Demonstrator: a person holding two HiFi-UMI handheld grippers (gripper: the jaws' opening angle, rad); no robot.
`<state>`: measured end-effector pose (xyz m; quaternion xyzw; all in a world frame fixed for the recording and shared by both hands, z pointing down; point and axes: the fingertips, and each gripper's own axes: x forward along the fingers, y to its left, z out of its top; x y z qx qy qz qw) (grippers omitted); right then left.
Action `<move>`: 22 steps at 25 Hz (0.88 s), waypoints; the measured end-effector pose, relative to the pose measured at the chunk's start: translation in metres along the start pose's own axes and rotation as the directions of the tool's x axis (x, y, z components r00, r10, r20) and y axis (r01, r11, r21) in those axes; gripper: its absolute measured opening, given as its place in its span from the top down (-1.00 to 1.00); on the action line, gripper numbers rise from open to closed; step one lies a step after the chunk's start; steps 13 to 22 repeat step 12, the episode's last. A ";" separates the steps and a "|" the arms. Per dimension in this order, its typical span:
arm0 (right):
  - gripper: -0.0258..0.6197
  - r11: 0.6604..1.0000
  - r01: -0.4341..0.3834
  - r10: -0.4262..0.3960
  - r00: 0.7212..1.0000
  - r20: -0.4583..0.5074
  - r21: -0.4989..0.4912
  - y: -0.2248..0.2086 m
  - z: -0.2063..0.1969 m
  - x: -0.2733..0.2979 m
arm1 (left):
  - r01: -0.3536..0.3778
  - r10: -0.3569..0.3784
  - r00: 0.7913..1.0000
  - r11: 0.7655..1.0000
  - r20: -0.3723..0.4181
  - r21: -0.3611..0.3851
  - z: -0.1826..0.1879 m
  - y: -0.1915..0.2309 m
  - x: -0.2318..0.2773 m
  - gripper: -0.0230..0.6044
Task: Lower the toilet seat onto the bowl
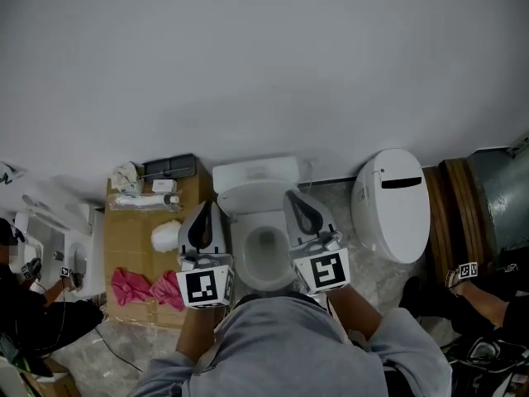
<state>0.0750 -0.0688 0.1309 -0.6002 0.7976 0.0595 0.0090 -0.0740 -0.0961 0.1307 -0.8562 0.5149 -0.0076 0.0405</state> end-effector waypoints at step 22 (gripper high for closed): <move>0.92 1.000 0.005 -0.005 1.000 -0.030 0.008 -0.004 -0.008 -0.009 | -0.019 0.019 1.000 1.000 0.003 -0.001 -0.001 -0.003 -0.002 0.93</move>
